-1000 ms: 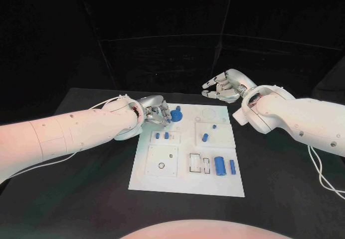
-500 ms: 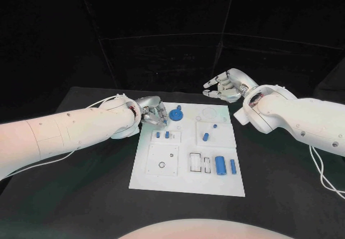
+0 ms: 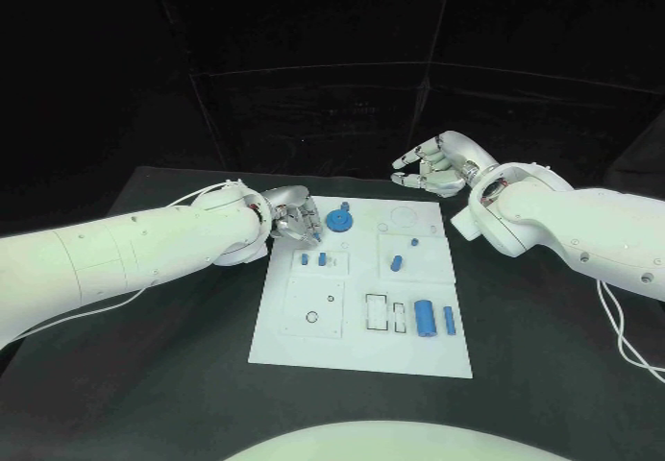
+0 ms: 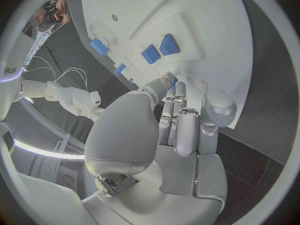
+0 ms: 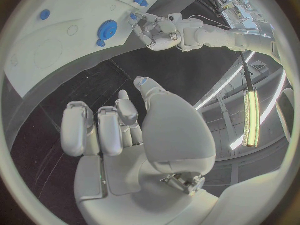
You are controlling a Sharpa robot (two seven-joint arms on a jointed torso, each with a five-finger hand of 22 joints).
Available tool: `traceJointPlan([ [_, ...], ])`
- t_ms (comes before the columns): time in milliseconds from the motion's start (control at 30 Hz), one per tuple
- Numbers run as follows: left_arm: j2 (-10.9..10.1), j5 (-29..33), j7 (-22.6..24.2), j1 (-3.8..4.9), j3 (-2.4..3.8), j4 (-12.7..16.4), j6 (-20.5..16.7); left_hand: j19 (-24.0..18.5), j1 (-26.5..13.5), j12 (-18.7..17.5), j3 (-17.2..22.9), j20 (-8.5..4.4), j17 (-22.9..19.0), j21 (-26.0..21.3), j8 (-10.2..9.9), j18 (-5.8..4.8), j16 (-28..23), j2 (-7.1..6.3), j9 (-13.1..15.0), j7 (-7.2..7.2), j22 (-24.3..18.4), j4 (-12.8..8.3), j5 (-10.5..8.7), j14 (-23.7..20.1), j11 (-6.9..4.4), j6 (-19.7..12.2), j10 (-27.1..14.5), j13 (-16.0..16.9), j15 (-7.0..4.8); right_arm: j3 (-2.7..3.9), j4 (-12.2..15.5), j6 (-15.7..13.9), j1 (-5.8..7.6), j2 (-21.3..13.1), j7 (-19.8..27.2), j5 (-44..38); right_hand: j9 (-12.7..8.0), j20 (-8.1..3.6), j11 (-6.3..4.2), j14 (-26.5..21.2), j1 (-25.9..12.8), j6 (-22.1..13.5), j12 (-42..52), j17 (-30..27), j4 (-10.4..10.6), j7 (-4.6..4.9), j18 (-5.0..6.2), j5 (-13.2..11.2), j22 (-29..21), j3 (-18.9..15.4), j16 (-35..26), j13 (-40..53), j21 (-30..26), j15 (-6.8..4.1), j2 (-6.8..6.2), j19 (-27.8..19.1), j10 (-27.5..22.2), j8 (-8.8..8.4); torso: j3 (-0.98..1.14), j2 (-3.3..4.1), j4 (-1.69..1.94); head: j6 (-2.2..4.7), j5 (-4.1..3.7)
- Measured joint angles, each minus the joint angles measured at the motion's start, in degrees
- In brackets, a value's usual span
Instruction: Assemble the parts on the task board
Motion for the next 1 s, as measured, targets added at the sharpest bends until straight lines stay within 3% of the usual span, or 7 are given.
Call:
traceJointPlan([
  [867,0.8,-0.1,-0.1,-0.13,-0.01,-0.4,1.0,0.0,-0.4,-0.4,0.0,0.01,-0.1,0.0,-0.3,0.00,0.0,-0.42,0.0,0.00,0.2,0.0,0.00,0.0,0.00,0.0,0.0,0.0,0.00,0.00,0.0,0.0,0.00,0.1,0.0,0.0,0.0,0.00,0.00,0.0,0.0,0.0,0.0,0.0,0.0,0.00,0.00,0.0,0.0,0.0,0.0,0.0,0.0,0.00,0.00,0.0,0.0,0.00,-0.01,0.00,0.02,-0.23,-0.03],
  [933,0.9,-0.1,-0.2,-0.13,-0.02,-0.5,1.1,0.0,-0.9,-1.1,0.0,0.01,-0.1,0.0,-1.1,0.00,0.0,-0.91,-0.1,0.25,0.2,0.0,-0.28,0.0,0.02,-0.3,0.0,0.0,0.00,0.00,0.0,0.0,0.00,0.1,0.0,0.0,0.0,0.00,0.00,0.0,0.0,0.0,0.0,0.0,0.0,0.00,0.00,0.0,0.0,0.0,0.0,0.0,0.0,0.00,0.00,0.0,0.0,0.00,-0.01,0.00,0.02,-0.26,-0.03],
  [1000,0.9,-0.1,-0.4,-0.12,-0.02,-0.6,1.3,0.0,-1.3,-2.0,0.2,0.01,-0.4,0.0,-2.3,0.00,0.0,-1.31,-0.3,0.80,0.2,-0.2,-0.38,0.0,0.81,-1.7,-0.8,0.0,0.00,0.00,0.0,0.0,0.00,0.1,0.0,0.0,0.0,0.00,0.00,0.0,0.0,0.0,0.0,0.0,0.0,0.00,0.00,0.0,0.0,0.0,0.0,0.0,0.0,0.00,0.00,0.0,0.0,0.00,-0.01,0.00,0.02,-0.27,-0.05],
])
